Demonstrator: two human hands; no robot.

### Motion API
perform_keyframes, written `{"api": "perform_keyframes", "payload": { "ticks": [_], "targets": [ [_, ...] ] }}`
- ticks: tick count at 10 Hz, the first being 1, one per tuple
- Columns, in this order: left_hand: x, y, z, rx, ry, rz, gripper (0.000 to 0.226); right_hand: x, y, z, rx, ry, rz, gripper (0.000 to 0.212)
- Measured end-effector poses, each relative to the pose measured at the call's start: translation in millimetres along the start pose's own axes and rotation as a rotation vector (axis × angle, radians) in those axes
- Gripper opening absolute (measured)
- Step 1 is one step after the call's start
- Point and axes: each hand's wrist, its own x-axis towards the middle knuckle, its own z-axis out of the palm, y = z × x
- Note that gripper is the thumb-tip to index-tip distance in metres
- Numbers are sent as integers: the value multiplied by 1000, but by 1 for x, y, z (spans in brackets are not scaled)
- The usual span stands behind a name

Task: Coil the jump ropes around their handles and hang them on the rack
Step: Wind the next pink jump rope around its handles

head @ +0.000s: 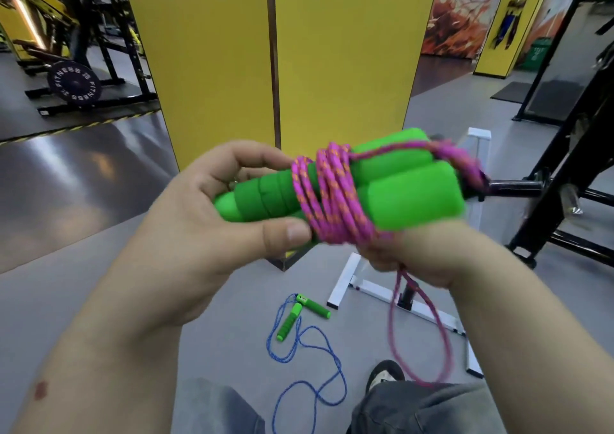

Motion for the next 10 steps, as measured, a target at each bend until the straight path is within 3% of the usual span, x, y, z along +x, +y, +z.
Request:
{"api": "perform_keyframes", "payload": {
  "ticks": [1,2,3,4,5,6,7,8,9,10],
  "targets": [
    [9,-11,1,200,297,4,45,6,2,14,-162,-35,13,29],
    [12,-18,8,378,439,-10,41,3,-30,16,-414,-6,-4,38],
    [9,-17,15,585,436,-48,36,-11,-54,7,-502,59,-20,35],
    [5,-12,15,645,256,-69,38,-13,-59,-11,-443,233,-98,27],
    [2,-6,12,508,-5,-72,40,-5,-52,-26,-326,336,-145,25],
    [3,-5,8,296,-140,-48,38,7,-39,-29,-35,253,-188,27],
    [2,-7,2,9,-197,-22,38,18,-20,-25,294,130,-111,29],
    [3,-12,1,-196,-199,-11,46,29,3,-13,496,0,-27,4],
    [7,-20,4,-357,-100,-42,49,33,20,5,530,20,45,34],
    [14,-23,14,-460,166,-130,42,26,8,17,282,91,50,22]
  ]
}}
